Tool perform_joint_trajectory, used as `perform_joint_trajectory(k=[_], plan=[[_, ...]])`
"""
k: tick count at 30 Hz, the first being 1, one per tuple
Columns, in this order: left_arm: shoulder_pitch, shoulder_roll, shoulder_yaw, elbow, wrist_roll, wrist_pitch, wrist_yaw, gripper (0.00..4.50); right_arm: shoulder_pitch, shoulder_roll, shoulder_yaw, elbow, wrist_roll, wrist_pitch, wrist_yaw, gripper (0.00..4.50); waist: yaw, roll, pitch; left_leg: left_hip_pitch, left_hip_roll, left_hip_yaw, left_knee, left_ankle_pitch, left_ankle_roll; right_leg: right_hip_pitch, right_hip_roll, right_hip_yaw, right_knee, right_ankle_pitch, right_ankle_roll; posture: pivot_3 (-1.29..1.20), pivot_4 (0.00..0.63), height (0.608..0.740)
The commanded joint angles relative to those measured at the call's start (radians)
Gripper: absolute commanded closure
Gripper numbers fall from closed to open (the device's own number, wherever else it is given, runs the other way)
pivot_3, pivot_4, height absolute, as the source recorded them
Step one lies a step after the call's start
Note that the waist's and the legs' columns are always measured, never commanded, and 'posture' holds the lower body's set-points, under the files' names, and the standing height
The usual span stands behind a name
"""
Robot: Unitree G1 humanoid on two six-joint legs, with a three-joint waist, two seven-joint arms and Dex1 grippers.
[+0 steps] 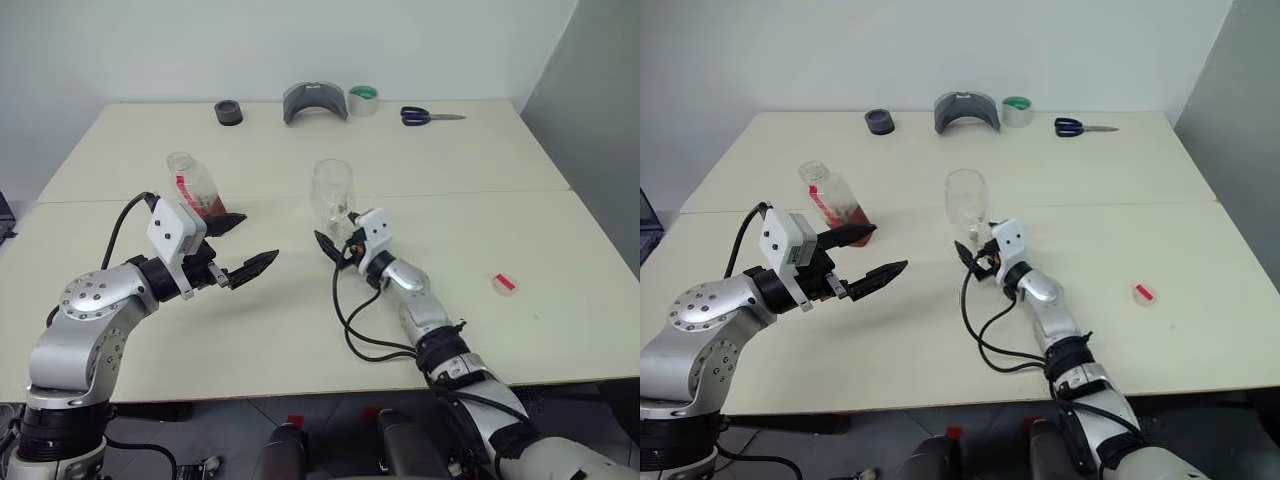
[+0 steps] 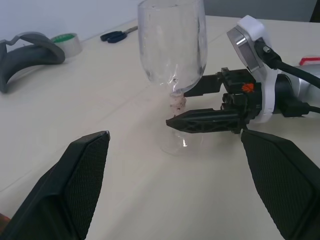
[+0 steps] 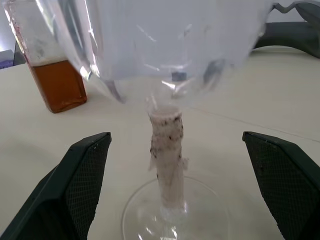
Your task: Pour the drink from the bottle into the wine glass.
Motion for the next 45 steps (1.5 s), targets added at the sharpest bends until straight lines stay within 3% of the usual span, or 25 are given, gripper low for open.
perform_joint_trajectory(k=[1,6,11,16,31,45], plan=[[0.013,-0.022,0.004,0.010,0.003,-0.020,0.016,0.00,0.083,-0.054,0.017,-0.184,0.011,0.060,0.045,0.03,0.002,0.000,0.000,0.000,0.000,0.000,0.000,0.000,0.000,0.000,0.000,0.000,0.000,0.000,0.000,0.00,0.150,0.740],[0.106,-0.044,-0.006,0.027,0.054,-0.059,0.035,0.00,0.257,-0.167,0.071,-0.531,0.068,0.244,0.169,0.03,0.000,0.000,0.000,0.000,0.000,-0.001,0.000,0.000,0.000,0.000,0.000,0.001,0.000,0.000,0.000,0.00,0.150,0.740],[0.134,-0.105,0.019,0.174,0.160,-0.158,0.156,0.00,0.421,-0.330,0.106,-0.905,0.161,0.454,0.273,0.03,0.006,0.000,0.000,0.001,0.001,-0.002,-0.001,0.000,0.000,0.001,0.000,0.000,0.000,-0.001,-0.001,0.00,0.150,0.740],[0.079,-0.124,0.037,0.361,0.217,-0.252,0.218,0.00,0.458,-0.403,0.125,-1.081,0.214,0.576,0.286,0.03,0.012,-0.001,0.000,0.002,0.001,-0.002,-0.001,0.000,0.000,0.001,0.000,-0.001,0.000,-0.001,-0.001,0.00,0.150,0.740],[-0.266,-0.085,0.000,0.884,0.302,-0.468,0.167,0.00,0.436,-0.407,0.164,-1.165,0.242,0.659,0.245,0.03,0.033,-0.002,0.000,0.000,-0.001,-0.002,-0.001,0.000,0.000,0.002,0.000,-0.003,-0.003,-0.001,-0.001,0.00,0.150,0.740],[-0.440,-0.115,-0.023,1.036,0.336,-0.504,0.199,0.00,0.418,-0.413,0.185,-1.164,0.244,0.654,0.237,0.03,0.032,-0.002,0.000,-0.001,-0.001,-0.002,0.000,0.000,0.000,0.002,0.000,-0.004,-0.003,-0.001,-0.001,0.00,0.150,0.740]])
